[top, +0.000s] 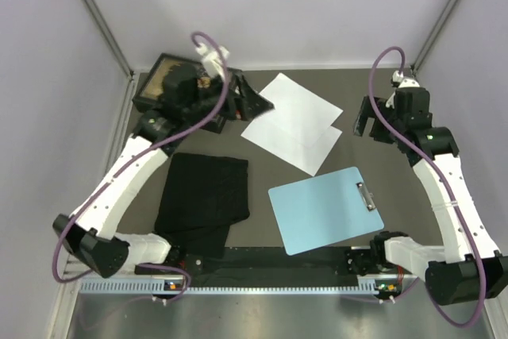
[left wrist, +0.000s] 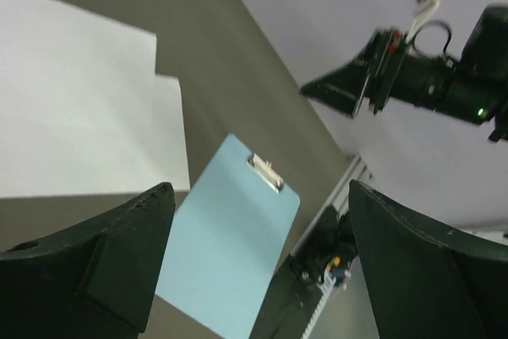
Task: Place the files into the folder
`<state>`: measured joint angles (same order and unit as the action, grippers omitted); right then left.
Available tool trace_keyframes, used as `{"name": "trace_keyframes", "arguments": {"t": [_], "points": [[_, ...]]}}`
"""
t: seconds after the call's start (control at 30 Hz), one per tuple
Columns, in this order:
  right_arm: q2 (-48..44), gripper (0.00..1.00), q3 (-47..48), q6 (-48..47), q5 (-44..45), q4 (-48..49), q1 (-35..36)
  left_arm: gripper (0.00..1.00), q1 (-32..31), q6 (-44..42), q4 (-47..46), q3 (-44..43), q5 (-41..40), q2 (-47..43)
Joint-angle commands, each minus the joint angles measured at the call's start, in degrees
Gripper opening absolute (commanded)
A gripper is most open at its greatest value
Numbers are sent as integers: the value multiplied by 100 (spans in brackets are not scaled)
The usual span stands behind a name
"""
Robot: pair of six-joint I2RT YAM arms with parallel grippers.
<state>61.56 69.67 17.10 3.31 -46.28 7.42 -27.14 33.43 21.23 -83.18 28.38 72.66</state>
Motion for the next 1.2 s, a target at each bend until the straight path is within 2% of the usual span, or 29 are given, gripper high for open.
{"name": "trace_keyframes", "arguments": {"t": [0.0, 0.03, 0.1, 0.13, 0.23, 0.3, 0.43, 0.53, 0.6, 0.77, 0.97, 1.07, 1.17], "points": [[-205, 99, -392, 337, -514, 233, -30, 93, -1029, -275, -111, 328, -587, 362], [-258, 99, -567, 390, -568, 277, -30, 93, -1379, -363, -67, 372, -814, 476], [-250, 99, -717, 504, -621, 208, -30, 90, -1706, -538, 47, 372, -1079, 845], [-224, 99, -796, 539, -560, 103, -30, 88, -1986, -592, 117, 372, -1454, 950], [-109, 99, -998, 618, -349, -214, -30, 88, -2478, -750, 171, 530, -1967, 1337], [-65, 99, -1095, 663, -218, -381, -30, 86, -2725, -742, 39, 618, -2222, 1662], [-127, 99, -1394, 777, -103, -408, -30, 80, -3042, -601, -172, 689, -2232, 2400], [-153, 99, -1587, 716, -304, -215, -30, 74, -3236, -496, -286, 636, -2293, 2919], [-109, 99, -1684, 680, -708, -57, 5, 73, -3403, -478, -121, 540, -2782, 3227], [268, 99, -1738, 557, -350, -170, 84, 72, -3483, -452, -49, 548, -2953, 3649], [638, 99, -1763, 601, -50, -224, 84, 70, -3483, -285, -479, 1189, -2970, 3510], [943, 99, -1799, 671, 553, -406, 49, 71, -3474, -389, -437, 1383, -3145, 3518], [1392, 95, -1702, 619, 101, -417, -30, 71, -3465, -574, -112, 1313, -3566, 3658]]}}
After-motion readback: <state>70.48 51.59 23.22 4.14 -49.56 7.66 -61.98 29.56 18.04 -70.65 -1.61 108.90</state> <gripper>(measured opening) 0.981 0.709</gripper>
